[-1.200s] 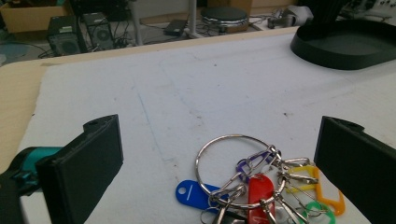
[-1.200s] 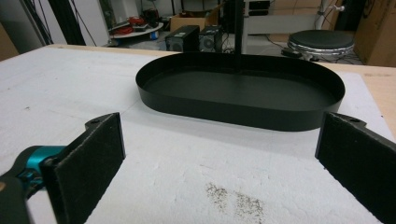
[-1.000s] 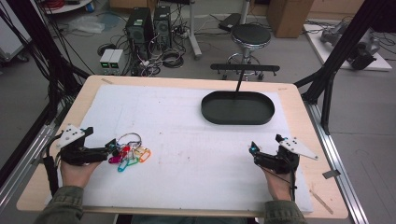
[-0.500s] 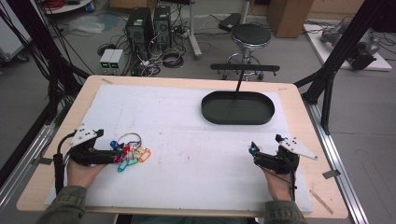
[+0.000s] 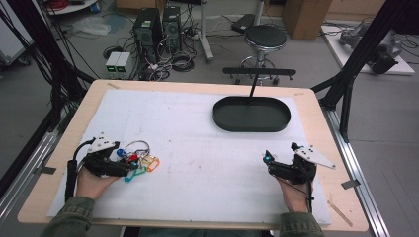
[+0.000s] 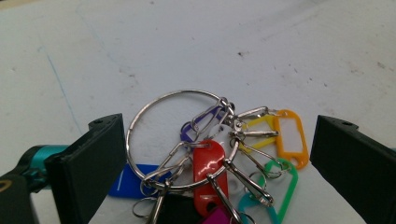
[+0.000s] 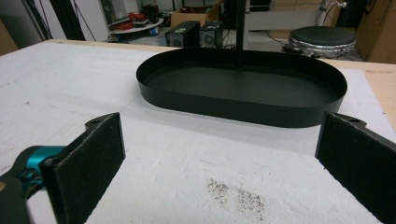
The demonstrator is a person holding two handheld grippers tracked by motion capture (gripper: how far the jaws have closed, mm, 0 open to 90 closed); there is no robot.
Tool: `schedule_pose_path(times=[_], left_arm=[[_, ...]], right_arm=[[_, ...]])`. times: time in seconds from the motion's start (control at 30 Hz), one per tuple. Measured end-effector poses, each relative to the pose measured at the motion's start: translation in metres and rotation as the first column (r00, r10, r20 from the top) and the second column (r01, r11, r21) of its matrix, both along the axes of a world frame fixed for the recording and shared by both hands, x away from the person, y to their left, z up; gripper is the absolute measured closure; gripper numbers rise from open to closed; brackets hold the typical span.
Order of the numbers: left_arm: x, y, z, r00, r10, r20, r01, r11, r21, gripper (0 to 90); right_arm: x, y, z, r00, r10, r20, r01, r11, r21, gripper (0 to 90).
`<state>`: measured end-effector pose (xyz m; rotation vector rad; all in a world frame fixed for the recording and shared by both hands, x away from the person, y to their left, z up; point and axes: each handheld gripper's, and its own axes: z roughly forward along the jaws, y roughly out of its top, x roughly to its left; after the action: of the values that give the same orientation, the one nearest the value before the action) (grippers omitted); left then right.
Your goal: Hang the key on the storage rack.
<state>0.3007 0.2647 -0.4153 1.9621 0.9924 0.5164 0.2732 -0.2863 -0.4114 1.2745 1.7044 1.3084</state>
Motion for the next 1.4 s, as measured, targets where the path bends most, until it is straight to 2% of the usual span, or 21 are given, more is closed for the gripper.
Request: schedule_pose_path(times=[0.03,0.07,0.13,0.23,0.33,0.4,0.53,0.57,0.6,0.63,0.83,1.1,1.23,1.27,1.3,1.33,1.37,1.4], left_arm=[[0.001,-0.001,-0.001,1.0000,-0.004,-0.009,0.004,1.0000,0.001,4.3],[0.002,-0.002,-0.003,0.9996,-0.015,-0.025,0.015,0.9997,0.020,4.3],[0.002,-0.003,-0.004,0.9993,-0.018,-0.033,0.019,0.9995,0.023,4.3],[0.005,-0.006,-0.007,0.9976,-0.036,-0.059,0.039,0.9977,0.056,4.3],[0.006,-0.009,-0.008,0.9969,-0.038,-0.069,0.042,0.9974,0.059,4.3],[0.008,-0.010,-0.010,0.9947,-0.048,-0.091,0.054,0.9961,0.069,4.6],[0.009,-0.011,-0.011,0.9934,-0.054,-0.101,0.061,0.9957,0.069,9.1],[0.011,-0.012,-0.011,0.9907,-0.054,-0.125,0.062,0.9961,0.063,9.1],[0.011,-0.012,-0.011,0.9907,-0.054,-0.125,0.062,0.9961,0.063,9.4],[0.012,-0.012,-0.012,0.9879,-0.055,-0.145,0.064,0.9961,0.061,10.9],[0.013,-0.013,-0.013,0.9820,-0.042,-0.184,0.057,0.9955,0.076,15.0],[0.014,-0.016,-0.016,0.9787,-0.047,-0.200,0.067,0.9928,0.099,22.3],[0.014,-0.015,-0.016,0.9791,-0.052,-0.197,0.069,0.9940,0.084,28.5],[0.014,-0.015,-0.016,0.9793,-0.054,-0.195,0.071,0.9939,0.084,33.9],[0.014,-0.015,-0.016,0.9796,-0.056,-0.193,0.073,0.9938,0.083,33.9],[0.014,-0.015,-0.016,0.9805,-0.053,-0.189,0.070,0.9940,0.084,42.2],[0.014,-0.015,-0.016,0.9814,-0.047,-0.186,0.064,0.9943,0.085,42.2],[0.015,-0.014,-0.016,0.9825,-0.035,-0.183,0.053,0.9942,0.094,58.3]], right_arm=[[0.000,0.000,0.000,1.0000,0.001,0.002,-0.001,1.000,-0.002,0.4],[0.000,0.000,0.000,1.0000,-0.001,0.000,0.001,1.000,-0.002,0.4],[0.000,0.000,0.000,1.0000,-0.001,0.000,0.001,1.000,-0.002,0.4],[0.000,0.000,0.000,1.0000,0.000,0.000,0.000,1.000,-0.004,0.4],[0.000,0.000,0.000,1.0000,0.002,-0.001,-0.002,1.000,-0.005,0.4],[0.000,0.000,0.000,1.0000,0.001,-0.006,-0.001,1.000,-0.002,0.4],[0.000,0.001,-0.001,1.0000,0.001,-0.009,-0.001,1.000,-0.004,0.4],[0.000,0.001,-0.001,1.0000,0.001,-0.010,-0.001,1.000,-0.007,0.4],[0.000,0.001,-0.001,1.0000,0.001,-0.008,-0.001,1.000,-0.008,0.4],[0.000,0.001,-0.001,1.0000,0.000,-0.009,0.000,1.000,-0.007,0.4],[0.000,0.000,-0.001,0.9999,-0.004,-0.012,0.004,1.000,-0.004,0.4],[0.000,0.000,-0.001,0.9999,-0.004,-0.013,0.004,1.000,-0.011,0.4],[0.000,0.000,-0.001,0.9999,-0.005,-0.013,0.005,1.000,-0.009,0.4],[0.001,0.000,-0.001,0.9999,-0.003,-0.012,0.003,1.000,-0.011,0.4],[0.001,0.000,-0.001,0.9999,-0.003,-0.012,0.003,1.000,-0.011,0.4],[0.001,0.001,-0.001,0.9999,-0.001,-0.013,0.001,1.000,-0.009,0.4],[0.001,0.001,-0.001,0.9999,-0.001,-0.013,0.001,1.000,-0.009,0.4],[0.000,0.001,-0.001,0.9999,-0.003,-0.017,0.003,1.000,-0.009,0.4]])
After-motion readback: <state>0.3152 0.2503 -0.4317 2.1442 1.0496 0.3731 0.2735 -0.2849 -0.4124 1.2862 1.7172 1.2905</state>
